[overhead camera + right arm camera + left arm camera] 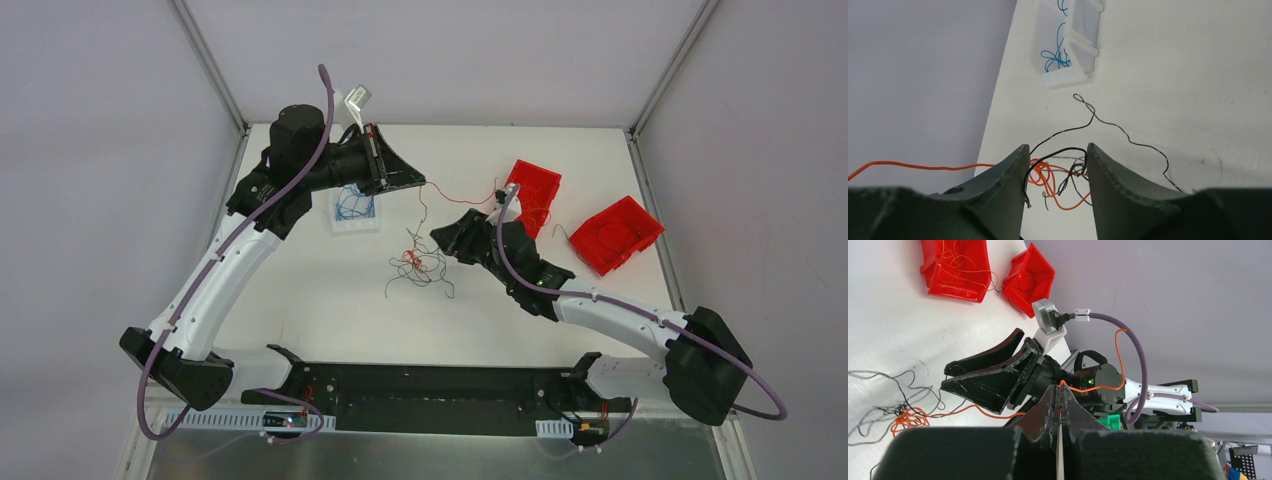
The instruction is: Untangle the cables
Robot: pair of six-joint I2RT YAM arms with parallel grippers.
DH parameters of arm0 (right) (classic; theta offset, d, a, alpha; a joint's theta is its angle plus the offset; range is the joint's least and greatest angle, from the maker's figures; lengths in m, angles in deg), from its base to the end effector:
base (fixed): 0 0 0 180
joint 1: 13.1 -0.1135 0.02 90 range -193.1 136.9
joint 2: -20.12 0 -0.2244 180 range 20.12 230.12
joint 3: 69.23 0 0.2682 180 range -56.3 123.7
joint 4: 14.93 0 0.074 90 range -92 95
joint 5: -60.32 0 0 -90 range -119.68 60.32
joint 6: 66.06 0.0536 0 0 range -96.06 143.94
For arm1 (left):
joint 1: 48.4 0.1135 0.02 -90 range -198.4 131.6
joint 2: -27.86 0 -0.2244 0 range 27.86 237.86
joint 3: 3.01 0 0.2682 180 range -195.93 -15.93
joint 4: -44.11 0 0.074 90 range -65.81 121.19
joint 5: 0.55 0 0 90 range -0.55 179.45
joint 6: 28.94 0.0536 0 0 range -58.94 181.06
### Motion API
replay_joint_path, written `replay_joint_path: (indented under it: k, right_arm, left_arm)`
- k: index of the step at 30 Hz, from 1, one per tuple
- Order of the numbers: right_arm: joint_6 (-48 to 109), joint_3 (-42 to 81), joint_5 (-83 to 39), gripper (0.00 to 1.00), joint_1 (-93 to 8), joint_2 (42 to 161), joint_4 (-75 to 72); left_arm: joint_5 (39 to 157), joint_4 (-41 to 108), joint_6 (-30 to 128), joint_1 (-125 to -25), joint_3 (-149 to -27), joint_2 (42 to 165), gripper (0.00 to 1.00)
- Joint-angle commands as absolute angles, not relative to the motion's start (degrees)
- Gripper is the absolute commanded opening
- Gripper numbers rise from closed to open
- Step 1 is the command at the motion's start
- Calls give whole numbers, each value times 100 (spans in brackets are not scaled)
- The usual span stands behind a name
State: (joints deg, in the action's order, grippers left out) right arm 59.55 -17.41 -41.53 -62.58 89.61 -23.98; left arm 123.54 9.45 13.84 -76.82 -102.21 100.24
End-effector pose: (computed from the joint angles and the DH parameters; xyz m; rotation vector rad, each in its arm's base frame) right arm 0.2175 0.2376 0.2233 -0.0579 1.8062 0.9088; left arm 0.2572 -0.1733 0.4322 0.1864 1.9133 -1.4425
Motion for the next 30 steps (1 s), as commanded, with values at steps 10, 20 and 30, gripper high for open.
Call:
replay_joint_path:
  k: [10,20,30]
  right_arm:
    - [6244,-1644,-4670,0,-6154,8654,-1544]
    - [6180,-2633,-5830,0,-4631,6962,1211]
    - [5859,-2858,-6331,0,-3587,5627,2207]
  left_arm:
    - [11569,471,2045,-7260,-10217,9430,0]
    - [7015,-1860,3920,-6545,-11076,8798,0]
    - [5249,-1935,4469,-6536,-10815,8662,0]
